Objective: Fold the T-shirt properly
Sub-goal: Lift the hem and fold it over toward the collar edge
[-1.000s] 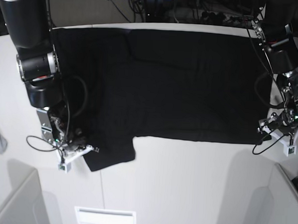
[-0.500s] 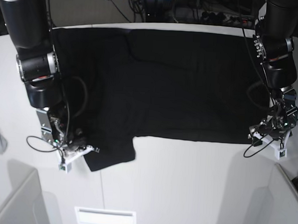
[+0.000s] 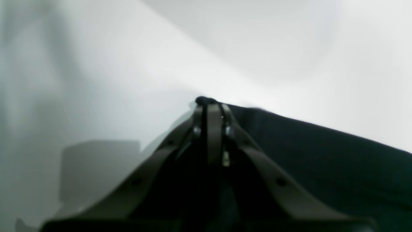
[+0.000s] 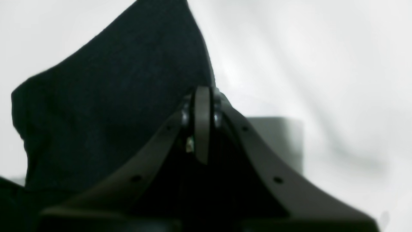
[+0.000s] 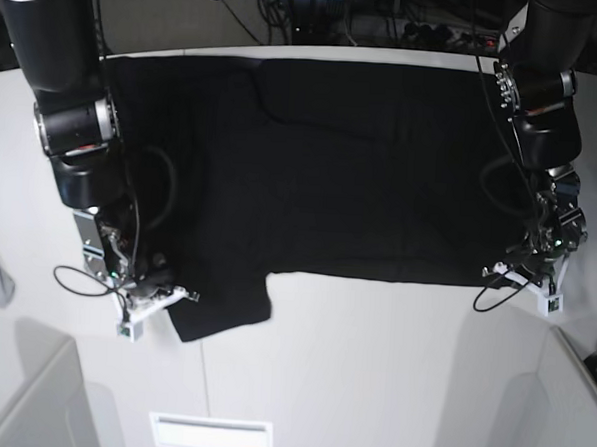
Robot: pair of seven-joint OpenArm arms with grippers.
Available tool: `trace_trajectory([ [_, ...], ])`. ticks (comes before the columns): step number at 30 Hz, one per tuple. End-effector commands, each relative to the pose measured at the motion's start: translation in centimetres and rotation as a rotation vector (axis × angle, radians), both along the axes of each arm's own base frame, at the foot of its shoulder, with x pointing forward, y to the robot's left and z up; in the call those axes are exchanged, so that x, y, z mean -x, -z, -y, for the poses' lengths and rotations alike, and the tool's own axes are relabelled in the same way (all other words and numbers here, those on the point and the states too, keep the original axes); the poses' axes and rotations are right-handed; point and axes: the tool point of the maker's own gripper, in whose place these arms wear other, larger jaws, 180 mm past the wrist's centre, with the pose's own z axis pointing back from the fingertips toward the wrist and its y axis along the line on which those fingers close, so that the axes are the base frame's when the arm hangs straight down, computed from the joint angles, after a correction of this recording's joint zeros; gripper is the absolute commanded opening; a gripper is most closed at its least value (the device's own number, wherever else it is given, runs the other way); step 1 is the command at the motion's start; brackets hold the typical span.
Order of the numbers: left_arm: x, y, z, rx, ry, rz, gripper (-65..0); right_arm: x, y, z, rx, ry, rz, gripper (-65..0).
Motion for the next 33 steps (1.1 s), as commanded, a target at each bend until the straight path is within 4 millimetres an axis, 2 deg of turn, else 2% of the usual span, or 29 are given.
trace_trajectory([
  [1, 0.2, -0.3, -0.1, -0.007, 0.015, -0.026, -65.0, 1.0, 0.7, -0.3, 0.008, -0.025, -0.045, -65.0],
  [5, 0.4, -2.1, -0.4, -0.055, 0.032, 0.025, -65.0, 0.8, -1.0, 0.6, 0.041, -0.002, 0.028, -65.0],
  [8, 0.3, -4.0, -0.4, -0.097, 0.052, 0.075, -65.0, 0.4, -3.3, 1.1, 0.065, 0.024, 0.099, -65.0],
  [12, 1.0, -5.4, -0.1, -0.129, 0.075, 0.072, -65.0, 0.1, -6.0, 0.6, 0.065, 0.025, 0.179, -65.0],
  [13, 0.8, -6.3, 0.1, -0.142, 0.084, 0.086, -65.0, 0.2, -6.4, 0.7, 0.068, 0.026, 0.189, -65.0],
  [18, 1.7, -8.2, 0.8, -0.193, 0.12, 0.123, -65.0, 0.9, -7.4, -0.6, 0.047, 0.001, 0.18, -65.0],
  [22, 2.8, -9.0, 1.5, -0.215, 0.147, 0.114, -65.0, 1.6, -8.6, 0.6, -0.015, 0.063, 0.196, -65.0],
  [24, 3.2, -9.2, 2.2, -0.184, 0.154, 0.125, -65.0, 2.1, -9.1, 1.0, -0.037, 0.08, 0.197, -65.0],
  [29, 5.2, -9.9, 2.0, -0.053, 0.108, 0.194, -65.0, 3.7, -10.4, 0.9, -0.077, 0.078, 0.201, -65.0],
  [33, 6.5, -10.6, 2.5, -0.001, 0.109, 0.204, -65.0, 4.8, -11.0, 1.7, -0.101, 0.101, 0.194, -65.0],
])
